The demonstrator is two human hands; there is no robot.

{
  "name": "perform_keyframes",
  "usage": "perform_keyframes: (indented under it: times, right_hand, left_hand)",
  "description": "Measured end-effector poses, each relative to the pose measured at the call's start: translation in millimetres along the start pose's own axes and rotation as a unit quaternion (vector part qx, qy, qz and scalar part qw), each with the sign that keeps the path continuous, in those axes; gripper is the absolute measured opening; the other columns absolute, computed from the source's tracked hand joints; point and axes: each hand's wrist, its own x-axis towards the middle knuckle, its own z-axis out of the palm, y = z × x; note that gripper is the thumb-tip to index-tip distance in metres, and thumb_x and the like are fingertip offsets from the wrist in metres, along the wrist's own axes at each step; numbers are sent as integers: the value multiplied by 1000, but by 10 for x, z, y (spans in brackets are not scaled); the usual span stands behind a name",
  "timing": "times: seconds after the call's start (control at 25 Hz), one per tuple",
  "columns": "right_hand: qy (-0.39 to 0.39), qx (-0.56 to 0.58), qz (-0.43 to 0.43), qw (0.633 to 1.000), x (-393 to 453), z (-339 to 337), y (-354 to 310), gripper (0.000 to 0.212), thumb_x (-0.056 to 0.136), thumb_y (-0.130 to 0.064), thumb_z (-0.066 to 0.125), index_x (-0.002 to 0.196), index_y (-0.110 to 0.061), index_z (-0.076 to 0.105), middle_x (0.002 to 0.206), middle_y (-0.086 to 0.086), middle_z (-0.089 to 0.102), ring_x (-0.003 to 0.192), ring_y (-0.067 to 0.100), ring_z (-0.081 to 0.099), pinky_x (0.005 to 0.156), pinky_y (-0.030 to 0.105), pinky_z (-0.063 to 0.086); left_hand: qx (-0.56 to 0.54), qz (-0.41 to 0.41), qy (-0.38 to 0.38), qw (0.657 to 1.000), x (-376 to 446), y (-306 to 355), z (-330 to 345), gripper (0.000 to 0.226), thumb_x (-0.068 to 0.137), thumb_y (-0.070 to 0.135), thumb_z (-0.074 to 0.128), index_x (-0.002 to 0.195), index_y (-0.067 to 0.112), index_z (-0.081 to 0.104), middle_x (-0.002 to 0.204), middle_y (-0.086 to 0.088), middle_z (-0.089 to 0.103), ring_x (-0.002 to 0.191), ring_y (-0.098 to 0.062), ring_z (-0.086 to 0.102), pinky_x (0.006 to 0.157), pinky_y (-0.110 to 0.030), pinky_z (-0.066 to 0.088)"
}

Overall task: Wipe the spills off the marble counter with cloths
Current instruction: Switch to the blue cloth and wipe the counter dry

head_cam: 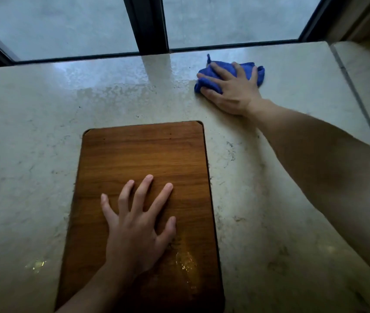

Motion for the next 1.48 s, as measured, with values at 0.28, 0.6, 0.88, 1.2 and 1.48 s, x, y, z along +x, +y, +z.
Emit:
perform_keyframes:
  times: [0.28, 0.6, 0.88, 1.2, 1.48]
  right_hand:
    - [17, 9, 7, 1000, -1828, 399, -545, 55, 89, -79, 11, 143, -68, 6, 164, -20, 7, 151, 31, 1, 111, 71, -8]
    - [45, 18, 88, 995, -4165, 983, -1220, 57, 89, -78, 10, 145, -64, 13, 162, -23, 7, 151, 32, 5, 113, 70, -2]
    - [40, 13, 177, 983, -5357, 1247, -2098, 57, 95, -73, 20, 148, -53, 28, 162, -12, 25, 144, 40, 29, 108, 76, 15]
    - [51, -2, 217, 975, -4664, 1306, -2493, 58, 96, -70, 19, 149, -47, 32, 160, -7, 31, 144, 41, 28, 104, 80, 15]
    - [78, -17, 202, 976, -3469, 1050, -2270, 59, 97, -67, 19, 150, -45, 31, 159, -4, 34, 146, 39, 25, 105, 78, 12]
  left_hand:
    - [-4, 9, 45, 999, -3, 22, 4, 65, 88, 70, 27, 149, 46, 31, 159, -3, 28, 145, -34, 24, 106, -80, 16]
    - [-23, 26, 81, 996, -18, -34, 65, 63, 90, 68, 24, 148, 45, 33, 158, -4, 29, 144, -37, 24, 103, -83, 10]
    - [-34, 32, 86, 995, -43, -7, 59, 63, 90, 68, 26, 147, 44, 34, 158, -5, 29, 144, -38, 22, 103, -84, 7]
    - [-39, 47, 69, 996, -89, -18, 29, 62, 92, 66, 30, 149, 42, 31, 160, -5, 28, 146, -37, 22, 105, -82, 6]
    - [-20, 51, 88, 995, 148, -935, -223, 57, 89, 62, 31, 141, 41, 43, 150, 1, 43, 139, -28, 34, 108, -69, 19]
